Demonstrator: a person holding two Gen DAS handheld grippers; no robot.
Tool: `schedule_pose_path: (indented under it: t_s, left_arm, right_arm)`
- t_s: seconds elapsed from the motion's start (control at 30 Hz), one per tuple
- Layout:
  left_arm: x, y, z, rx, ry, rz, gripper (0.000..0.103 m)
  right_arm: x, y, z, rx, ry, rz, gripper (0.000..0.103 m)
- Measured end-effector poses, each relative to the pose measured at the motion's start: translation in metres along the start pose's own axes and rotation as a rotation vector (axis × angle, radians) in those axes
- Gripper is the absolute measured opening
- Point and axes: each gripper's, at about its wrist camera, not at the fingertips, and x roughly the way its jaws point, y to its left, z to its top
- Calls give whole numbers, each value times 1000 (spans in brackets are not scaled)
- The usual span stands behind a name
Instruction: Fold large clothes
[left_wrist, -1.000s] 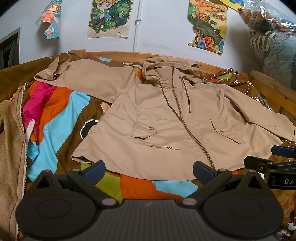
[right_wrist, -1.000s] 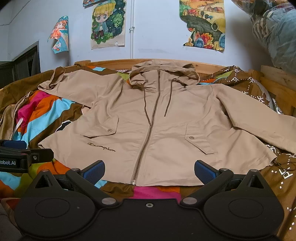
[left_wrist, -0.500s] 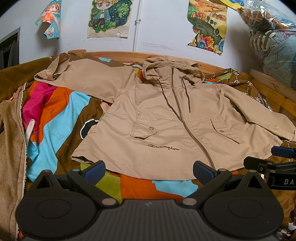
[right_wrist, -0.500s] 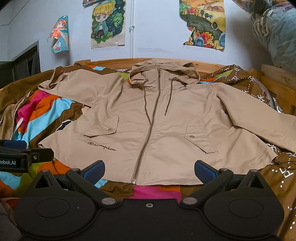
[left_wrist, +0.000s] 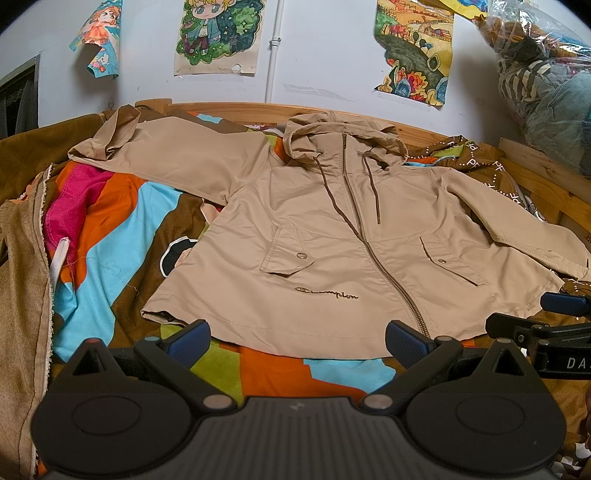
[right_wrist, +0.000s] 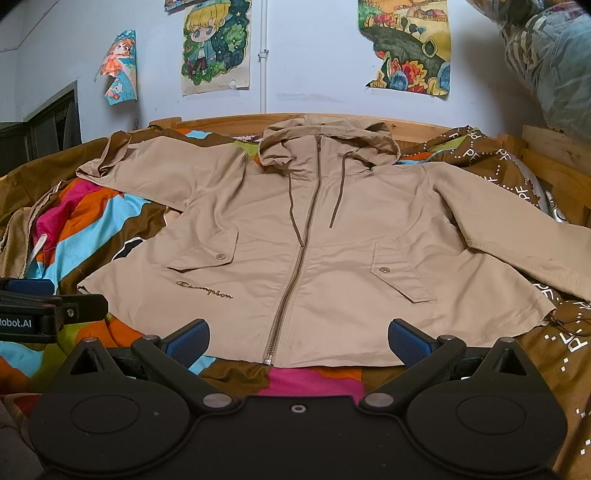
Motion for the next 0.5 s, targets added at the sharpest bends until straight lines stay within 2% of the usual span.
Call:
schedule_pose_path:
  t_s: [0.5]
  left_arm:
    - [0, -2, -1, -1, 4, 2, 102]
  right_arm:
    - [1, 0, 0, 2, 4, 2, 102]
